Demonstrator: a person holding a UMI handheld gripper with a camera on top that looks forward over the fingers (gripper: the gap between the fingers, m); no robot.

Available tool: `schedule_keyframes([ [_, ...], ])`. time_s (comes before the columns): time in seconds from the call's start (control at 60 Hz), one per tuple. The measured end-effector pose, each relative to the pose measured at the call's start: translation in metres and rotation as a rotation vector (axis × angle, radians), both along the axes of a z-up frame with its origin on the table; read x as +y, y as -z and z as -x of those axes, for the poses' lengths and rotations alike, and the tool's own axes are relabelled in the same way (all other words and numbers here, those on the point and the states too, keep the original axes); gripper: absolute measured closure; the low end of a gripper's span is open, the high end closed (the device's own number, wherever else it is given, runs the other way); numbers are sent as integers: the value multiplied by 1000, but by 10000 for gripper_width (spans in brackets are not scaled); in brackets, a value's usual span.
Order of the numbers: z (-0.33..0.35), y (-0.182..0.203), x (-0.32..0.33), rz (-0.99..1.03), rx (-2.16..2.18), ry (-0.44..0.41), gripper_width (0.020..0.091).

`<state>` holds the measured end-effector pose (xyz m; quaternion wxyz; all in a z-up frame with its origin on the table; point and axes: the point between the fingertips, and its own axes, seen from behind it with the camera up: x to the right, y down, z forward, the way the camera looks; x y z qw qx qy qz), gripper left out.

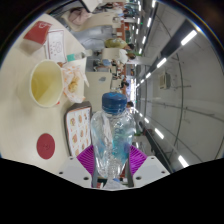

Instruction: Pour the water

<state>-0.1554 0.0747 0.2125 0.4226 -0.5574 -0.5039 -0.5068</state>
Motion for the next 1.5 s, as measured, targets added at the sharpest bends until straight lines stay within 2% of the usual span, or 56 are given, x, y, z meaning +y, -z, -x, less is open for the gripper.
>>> schedule_keyframes([
  [0.183,40,33,2,36,-378,-74,699],
  [0.367,43,40,-3,94,-342,-57,702],
  [0.533,36,27,-4,132,58,-19,702],
  [0.683,12,13,0,141,563,85,700],
  [0.833,-1,43,0,218,1056,176,696],
  [0.9,-12,55,1,225,1218,186,698],
  [1.233,-20,154,3,329,1434,265,678],
  [1.267,-19,150,5,301,1455,241,677],
  [1.367,-22,150,3,284,1487,256,664],
  [1.5,-22,150,3,278,1495,271,561],
])
